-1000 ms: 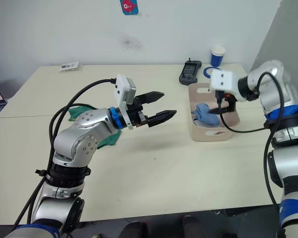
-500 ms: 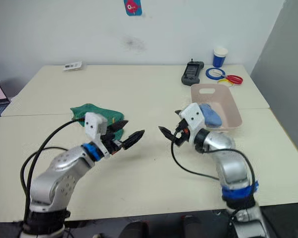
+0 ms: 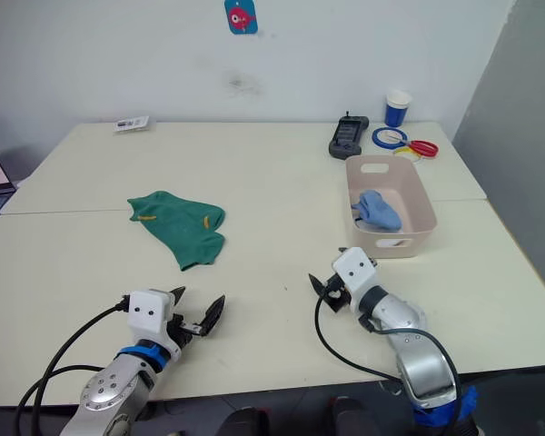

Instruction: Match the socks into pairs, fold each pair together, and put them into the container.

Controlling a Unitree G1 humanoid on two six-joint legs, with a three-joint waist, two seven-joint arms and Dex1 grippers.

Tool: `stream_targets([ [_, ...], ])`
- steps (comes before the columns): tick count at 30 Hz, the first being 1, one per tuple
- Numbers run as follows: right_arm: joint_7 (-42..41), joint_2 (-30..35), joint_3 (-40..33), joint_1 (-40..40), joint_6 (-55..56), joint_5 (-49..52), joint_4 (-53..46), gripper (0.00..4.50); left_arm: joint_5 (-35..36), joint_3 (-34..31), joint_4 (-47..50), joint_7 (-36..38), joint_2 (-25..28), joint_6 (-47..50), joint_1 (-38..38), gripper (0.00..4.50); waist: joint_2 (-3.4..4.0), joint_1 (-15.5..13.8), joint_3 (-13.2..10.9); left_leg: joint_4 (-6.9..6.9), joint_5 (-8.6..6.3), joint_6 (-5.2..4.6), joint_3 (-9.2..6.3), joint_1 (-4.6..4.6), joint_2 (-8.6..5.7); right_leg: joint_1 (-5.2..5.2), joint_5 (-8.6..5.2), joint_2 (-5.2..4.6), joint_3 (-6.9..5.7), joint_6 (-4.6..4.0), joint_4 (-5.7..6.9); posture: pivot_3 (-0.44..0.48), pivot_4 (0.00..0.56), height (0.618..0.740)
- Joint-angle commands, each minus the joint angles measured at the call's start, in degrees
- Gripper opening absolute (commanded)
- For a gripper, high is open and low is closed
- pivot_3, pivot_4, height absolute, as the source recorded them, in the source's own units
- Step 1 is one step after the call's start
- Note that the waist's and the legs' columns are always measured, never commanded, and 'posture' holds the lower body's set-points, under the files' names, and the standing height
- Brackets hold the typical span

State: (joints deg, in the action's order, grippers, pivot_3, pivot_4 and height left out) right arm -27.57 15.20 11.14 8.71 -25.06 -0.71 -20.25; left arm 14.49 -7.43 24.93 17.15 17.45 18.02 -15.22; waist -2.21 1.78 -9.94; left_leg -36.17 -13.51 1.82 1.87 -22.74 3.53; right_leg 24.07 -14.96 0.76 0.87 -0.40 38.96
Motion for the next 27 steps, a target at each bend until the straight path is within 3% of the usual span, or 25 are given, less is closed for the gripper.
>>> stream_targets([
  [1, -5.45, 1.97, -1.05, 1.22, -0.9, 5.81, -4.56, 4.47, 1.79, -2.97, 3.72, 0.82, 0.08, -1.91, -2.05, 4.5, 0.0, 0.07, 0.0, 0.0, 0.0, 0.0, 0.0, 0.0, 0.01, 0.0, -0.01, 0.04, 0.0, -0.01, 0.0, 0.0, 0.15, 0.74],
  [6, -15.5, 5.17, -0.56, 9.77, -8.62, 16.28, -6.01, 4.47, 3.53, -5.81, 5.06, 5.02, 1.39, -4.39, -9.94, 4.5, 0.0, 0.53, 0.0, 0.01, -0.01, -0.02, -0.03, 0.06, 0.07, 0.0, 0.02, 0.04, 0.06, -0.09, 0.0, 0.0, 0.15, 0.74],
  [11, -16.99, 6.21, -0.26, 16.46, -10.32, 18.33, -3.83, 4.47, 5.02, -8.03, 4.31, 5.83, -0.16, -6.76, -14.35, 4.5, -0.05, 0.42, 0.03, 0.04, -0.02, -0.03, -0.01, 0.04, 0.06, 0.0, -0.05, 0.07, -0.03, -0.27, -0.01, 0.0, 0.15, 0.74],
  [16, -16.47, 6.89, 1.04, 17.05, -9.38, 17.93, -3.86, 4.47, 4.44, -8.77, 2.9, 4.86, -2.08, -9.23, -14.67, 4.5, -0.07, 0.47, 0.04, 0.03, -0.16, -0.26, 0.01, -0.05, 0.02, 0.04, -0.12, 0.07, 0.13, -0.3, -0.11, 0.0, 0.15, 0.74],
  [23, -14.73, 9.51, 1.21, 12.68, -7.28, 16.09, -5.34, 4.47, 1.94, -10.78, -7.3, 8.26, 5.2, -12.31, -4.78, 4.5, -0.11, -0.19, 0.07, 0.03, -0.16, -0.28, -0.02, -0.05, 0.05, 0.02, -0.16, 0.07, -0.15, -0.34, 0.01, 0.0, 0.15, 0.74],
  [27, -13.32, 10.07, 0.88, 11.24, -6.3, 15.0, -5.47, 4.47, 1.84, -8.84, -14.05, 9.98, 9.52, -9.16, 7.03, 4.5, -0.14, -0.22, 0.09, 0.02, -0.14, -0.28, -0.03, 0.02, 0.07, -0.03, -0.08, 0.14, -0.13, -0.48, 0.06, 0.0, 0.15, 0.74],
])
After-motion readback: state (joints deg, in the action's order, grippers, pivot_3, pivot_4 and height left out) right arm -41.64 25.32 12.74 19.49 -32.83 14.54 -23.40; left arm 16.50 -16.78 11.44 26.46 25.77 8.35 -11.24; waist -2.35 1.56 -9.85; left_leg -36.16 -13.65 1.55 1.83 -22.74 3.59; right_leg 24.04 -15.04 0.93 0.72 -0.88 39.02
